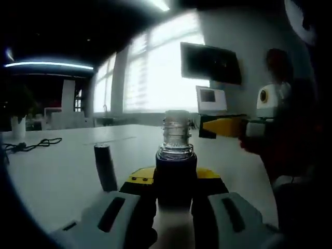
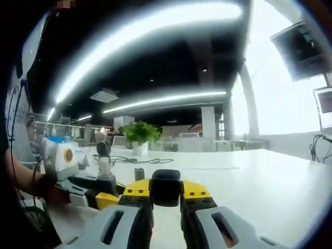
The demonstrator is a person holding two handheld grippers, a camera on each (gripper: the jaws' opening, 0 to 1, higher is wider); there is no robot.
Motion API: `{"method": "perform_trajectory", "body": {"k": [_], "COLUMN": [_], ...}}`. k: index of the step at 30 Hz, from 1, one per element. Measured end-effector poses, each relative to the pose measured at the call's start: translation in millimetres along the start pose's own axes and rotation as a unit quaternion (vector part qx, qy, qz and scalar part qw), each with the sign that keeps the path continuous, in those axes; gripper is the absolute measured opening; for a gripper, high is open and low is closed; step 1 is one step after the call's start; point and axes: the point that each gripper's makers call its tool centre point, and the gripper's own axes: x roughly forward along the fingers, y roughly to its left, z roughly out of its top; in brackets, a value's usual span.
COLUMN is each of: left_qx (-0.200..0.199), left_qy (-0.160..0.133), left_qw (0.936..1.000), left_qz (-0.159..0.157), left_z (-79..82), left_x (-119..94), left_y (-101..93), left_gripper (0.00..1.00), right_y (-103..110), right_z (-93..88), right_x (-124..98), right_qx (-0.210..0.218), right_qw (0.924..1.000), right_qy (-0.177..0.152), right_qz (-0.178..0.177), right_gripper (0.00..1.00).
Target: Pick up cosmetic bottle twist off cap place on table pick up cap screw tight cap place on table
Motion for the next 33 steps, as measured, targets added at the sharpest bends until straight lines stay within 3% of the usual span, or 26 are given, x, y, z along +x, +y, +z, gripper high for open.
{"method": "perform_trajectory", "body": {"k": [8, 11, 16, 17, 20, 33], "left_qx": [0.004, -0.001, -0.015, -0.008, -0.011, -0.015], "left_qy": [-0.003, -0.002, 0.003, 0.007, 0.006, 0.006], "left_qw": [1.0, 0.9999, 0.9989, 0.998, 0.9973, 0.9966], "left_qz": [0.002, 0.012, 0.045, 0.062, 0.072, 0.081], "left_z": [3.3, 1.9, 0.8, 0.6, 2.7, -1.4], "left_x": [12, 18, 33, 35, 43, 85], "left_y": [-7.9, -5.6, 5.1, 10.4, 14.4, 17.4], "left_gripper": [0.15, 0.15, 0.15, 0.15, 0.15, 0.15], "right_y": [-20, -24, -34, -35, -38, -53], "right_z": [-8.1, -10.7, -13.8, -12.3, -5.1, -14.2], "right_x": [-3, -4, -4, -4, -6, -6], "right_qx": [-0.029, -0.017, -0.011, -0.01, -0.012, -0.015], "right_qw": [0.9992, 0.9996, 0.9996, 0.9996, 0.9994, 0.9988], "right_qy": [-0.006, -0.004, -0.004, -0.007, -0.018, -0.018], "right_qz": [-0.025, -0.023, -0.025, -0.026, -0.027, -0.044], "right_gripper": [0.13, 0.13, 0.13, 0.13, 0.13, 0.13]}}
